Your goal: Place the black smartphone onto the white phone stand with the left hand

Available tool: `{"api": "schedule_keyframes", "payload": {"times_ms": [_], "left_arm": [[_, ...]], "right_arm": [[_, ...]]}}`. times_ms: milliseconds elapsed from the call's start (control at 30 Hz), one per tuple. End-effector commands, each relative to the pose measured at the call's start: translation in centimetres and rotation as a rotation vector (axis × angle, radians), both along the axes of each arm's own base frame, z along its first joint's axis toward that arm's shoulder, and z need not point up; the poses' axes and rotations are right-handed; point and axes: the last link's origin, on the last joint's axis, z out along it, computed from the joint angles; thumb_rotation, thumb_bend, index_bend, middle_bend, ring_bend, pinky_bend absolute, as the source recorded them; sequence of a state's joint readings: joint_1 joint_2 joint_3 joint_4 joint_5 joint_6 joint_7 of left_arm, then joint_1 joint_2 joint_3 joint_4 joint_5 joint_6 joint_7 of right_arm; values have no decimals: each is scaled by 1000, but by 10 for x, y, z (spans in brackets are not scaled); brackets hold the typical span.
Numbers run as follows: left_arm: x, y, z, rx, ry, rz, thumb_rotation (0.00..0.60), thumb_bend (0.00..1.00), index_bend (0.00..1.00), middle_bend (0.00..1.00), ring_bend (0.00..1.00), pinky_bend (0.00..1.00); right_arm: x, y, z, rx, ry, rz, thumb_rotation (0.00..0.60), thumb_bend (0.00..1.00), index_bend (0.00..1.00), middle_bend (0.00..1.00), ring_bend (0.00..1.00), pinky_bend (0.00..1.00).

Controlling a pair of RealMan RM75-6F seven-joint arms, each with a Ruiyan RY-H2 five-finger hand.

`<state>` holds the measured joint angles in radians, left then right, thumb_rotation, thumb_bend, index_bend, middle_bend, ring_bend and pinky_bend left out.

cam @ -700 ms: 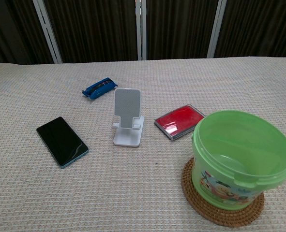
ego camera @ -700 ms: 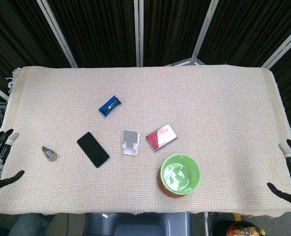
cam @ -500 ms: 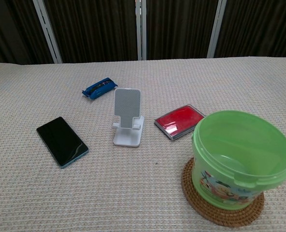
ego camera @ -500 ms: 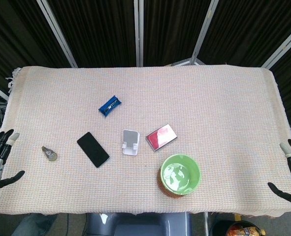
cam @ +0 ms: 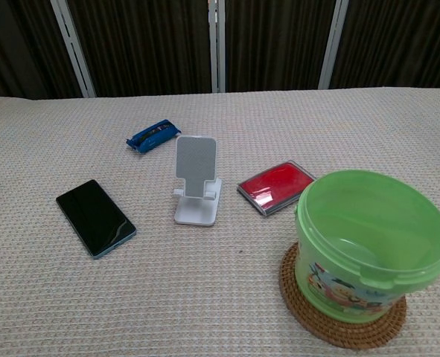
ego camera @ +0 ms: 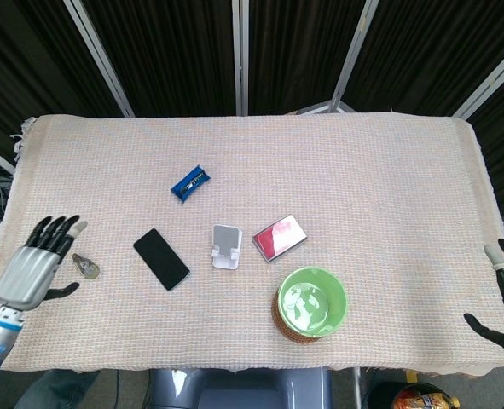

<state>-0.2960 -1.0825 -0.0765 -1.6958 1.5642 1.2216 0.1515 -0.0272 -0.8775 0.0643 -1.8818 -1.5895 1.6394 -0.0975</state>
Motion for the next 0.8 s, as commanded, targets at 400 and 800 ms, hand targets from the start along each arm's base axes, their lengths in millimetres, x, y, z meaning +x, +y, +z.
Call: {"api": "schedule_keyframes", "payload": {"times_ms": [400,800], "left_arm": [[19,97,-102,-274,262,-222,600,0,164,89,141,171],[15,100,-134,-351,300,-296,600,0,248,132,179,190]], "right_arm": [[-12,-14,-7,-18,46,-95,600,0,0,0,0,0],[-16,-17,-6,-22,47,-123,600,0,0,0,0,0]]}}
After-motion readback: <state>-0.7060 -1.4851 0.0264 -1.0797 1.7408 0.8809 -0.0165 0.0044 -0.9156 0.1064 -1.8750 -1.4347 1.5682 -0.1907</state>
